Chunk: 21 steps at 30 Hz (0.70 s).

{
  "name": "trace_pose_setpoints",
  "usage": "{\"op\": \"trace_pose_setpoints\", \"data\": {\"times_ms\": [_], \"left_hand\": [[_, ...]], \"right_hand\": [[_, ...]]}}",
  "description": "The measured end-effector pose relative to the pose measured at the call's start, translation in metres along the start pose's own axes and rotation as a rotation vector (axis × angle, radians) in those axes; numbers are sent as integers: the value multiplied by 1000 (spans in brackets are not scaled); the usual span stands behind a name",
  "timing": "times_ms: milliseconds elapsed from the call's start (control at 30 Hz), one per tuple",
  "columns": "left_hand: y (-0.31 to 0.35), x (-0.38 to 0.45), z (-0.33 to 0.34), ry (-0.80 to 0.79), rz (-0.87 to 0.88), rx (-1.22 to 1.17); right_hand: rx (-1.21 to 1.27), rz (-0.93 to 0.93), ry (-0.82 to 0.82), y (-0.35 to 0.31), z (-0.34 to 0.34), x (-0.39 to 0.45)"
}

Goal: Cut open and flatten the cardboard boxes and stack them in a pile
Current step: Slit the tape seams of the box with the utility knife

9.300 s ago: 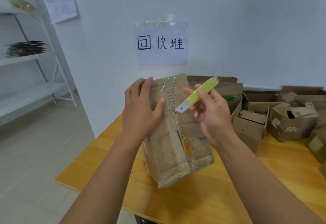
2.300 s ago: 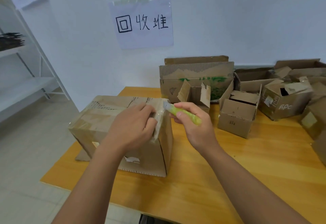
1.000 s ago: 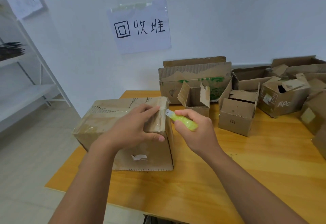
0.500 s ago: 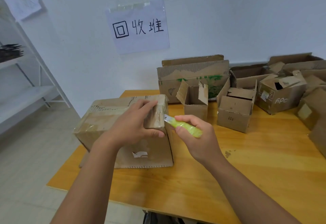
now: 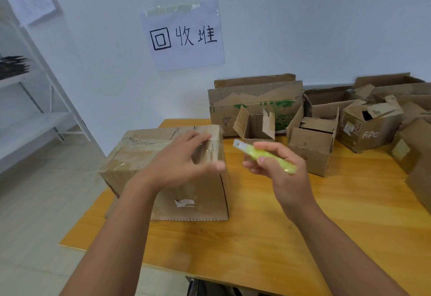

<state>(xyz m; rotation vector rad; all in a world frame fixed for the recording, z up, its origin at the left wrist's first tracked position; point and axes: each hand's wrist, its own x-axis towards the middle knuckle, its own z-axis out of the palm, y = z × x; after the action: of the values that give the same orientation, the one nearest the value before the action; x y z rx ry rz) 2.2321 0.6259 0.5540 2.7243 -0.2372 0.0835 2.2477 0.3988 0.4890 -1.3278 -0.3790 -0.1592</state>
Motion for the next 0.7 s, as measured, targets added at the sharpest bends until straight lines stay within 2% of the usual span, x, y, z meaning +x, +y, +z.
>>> {"op": "trace_pose_setpoints", "data": {"times_ms": [100, 233, 367, 433, 700], "left_hand": [[1, -3, 0, 112, 99, -269], [-4, -8, 4, 188, 193, -370], [-9, -9, 7, 198, 202, -266], [-9, -9, 7, 206, 199, -223], [-1, -8, 12, 195, 123, -66]], "right_hand": [[-45, -34, 22, -2, 11, 14], [-157, -181, 29, -1, 28, 26], [-496, -332, -12, 14, 32, 30], [-616, -351, -16, 20, 32, 33], [-527, -205, -103, 25, 20, 50]]}}
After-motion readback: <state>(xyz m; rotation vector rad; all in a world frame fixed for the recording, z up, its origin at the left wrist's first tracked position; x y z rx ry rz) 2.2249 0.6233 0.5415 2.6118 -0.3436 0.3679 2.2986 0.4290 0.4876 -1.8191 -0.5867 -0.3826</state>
